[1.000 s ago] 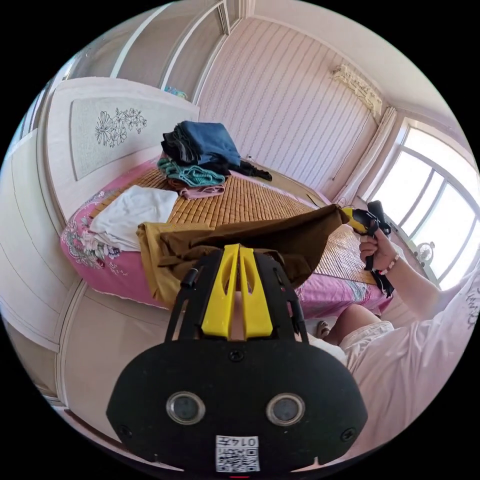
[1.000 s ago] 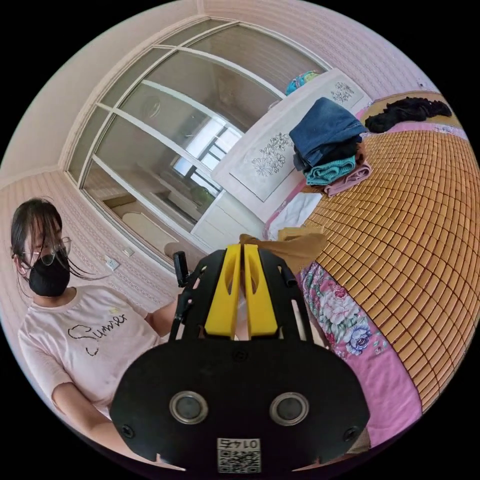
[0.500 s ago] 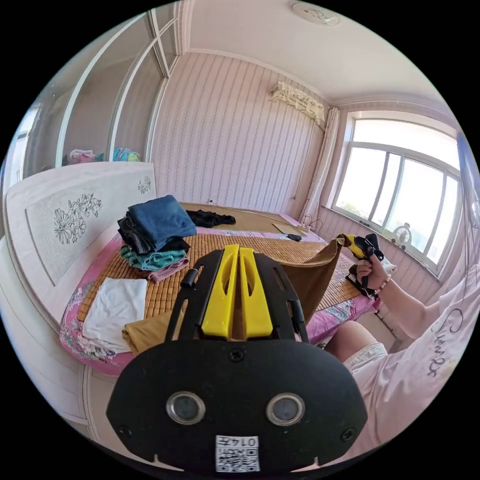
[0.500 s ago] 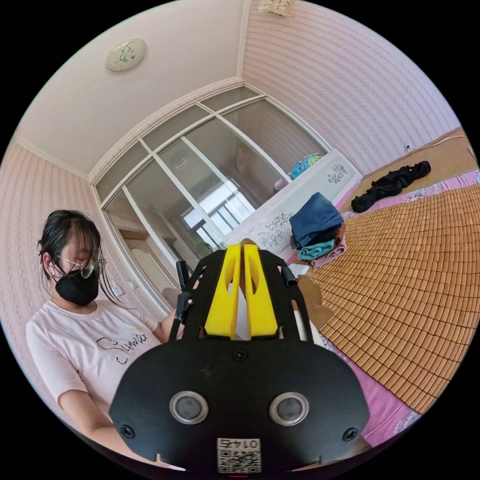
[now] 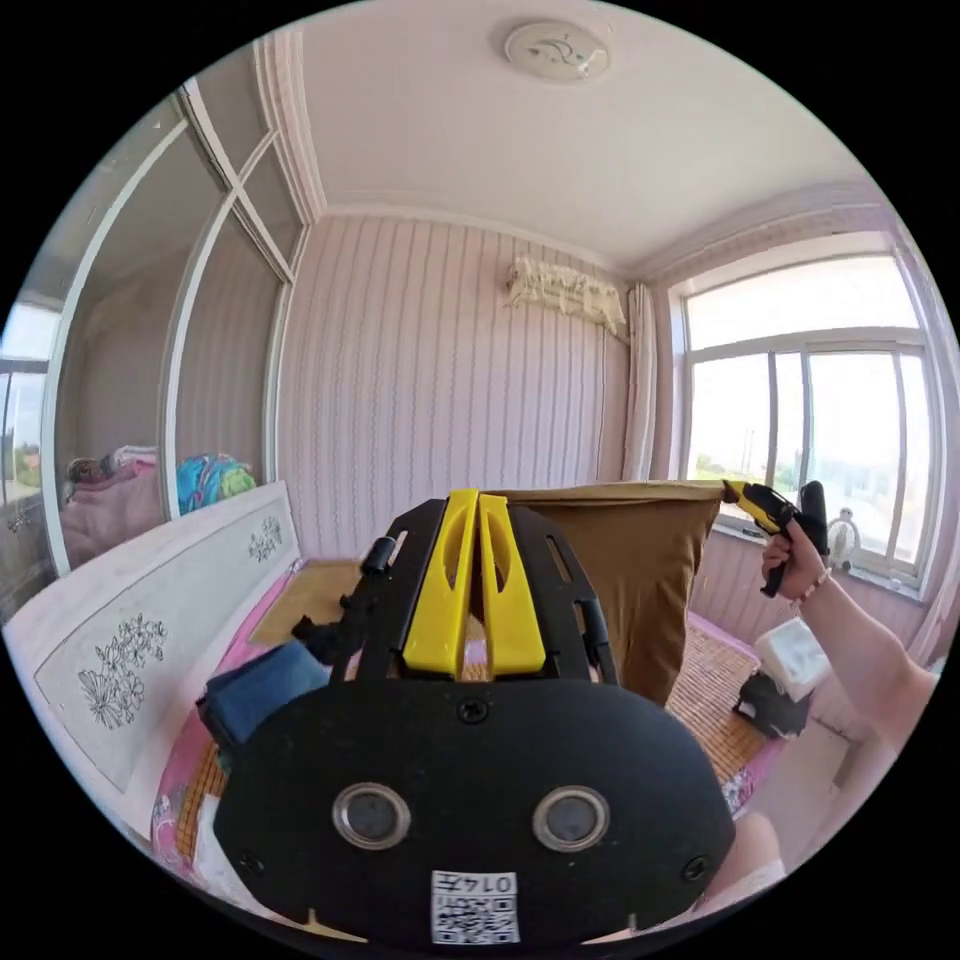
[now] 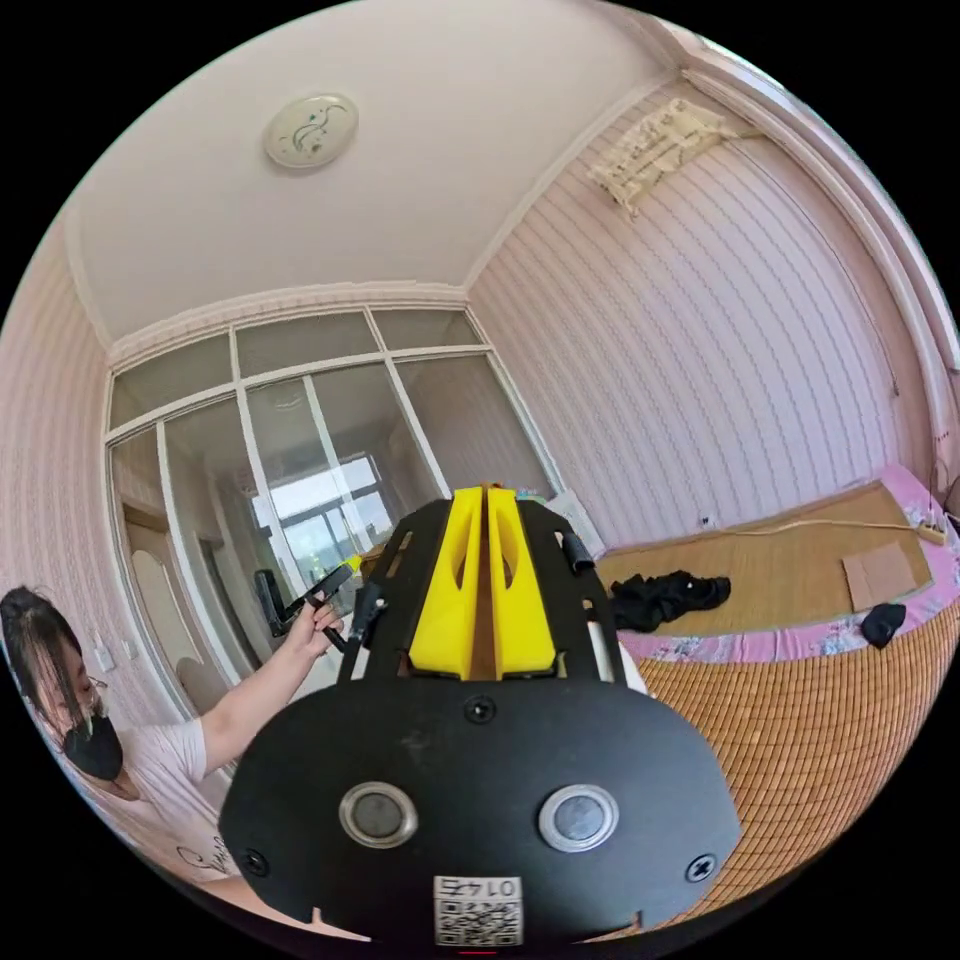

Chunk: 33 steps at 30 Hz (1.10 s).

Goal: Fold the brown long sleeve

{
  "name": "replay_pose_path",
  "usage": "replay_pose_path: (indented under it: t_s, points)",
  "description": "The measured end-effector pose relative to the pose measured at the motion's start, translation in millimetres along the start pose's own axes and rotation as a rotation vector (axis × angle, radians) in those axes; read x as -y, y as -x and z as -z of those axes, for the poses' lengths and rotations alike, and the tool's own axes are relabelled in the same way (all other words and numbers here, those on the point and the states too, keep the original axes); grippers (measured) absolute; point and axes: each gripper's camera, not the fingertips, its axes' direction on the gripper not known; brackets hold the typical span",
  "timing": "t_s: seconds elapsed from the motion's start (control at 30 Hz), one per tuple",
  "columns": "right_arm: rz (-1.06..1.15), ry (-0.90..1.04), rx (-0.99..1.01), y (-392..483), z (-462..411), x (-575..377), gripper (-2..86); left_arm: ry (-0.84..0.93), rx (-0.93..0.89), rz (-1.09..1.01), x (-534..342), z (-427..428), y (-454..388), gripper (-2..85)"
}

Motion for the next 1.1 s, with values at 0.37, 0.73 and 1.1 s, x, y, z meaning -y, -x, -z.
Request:
replay_pose_path:
  t_s: [0.37, 0.73, 1.1]
  points:
    - [0.057, 0.253, -0.081, -18, 87, -138, 0.4, 0.180, -0.206, -0.268, -114, -18, -73, -1.0]
    - [-0.729, 0.592, -0.272, -88, 152, -416, 0.4, 0.984, -0.312, 0.063, -454, -94, -102, -0.7]
    - [-0.714, 0.636, -0.403, -71, 153, -407, 0.5, 1.171, -0.308, 0.152, -468, -172, -130, 12.5]
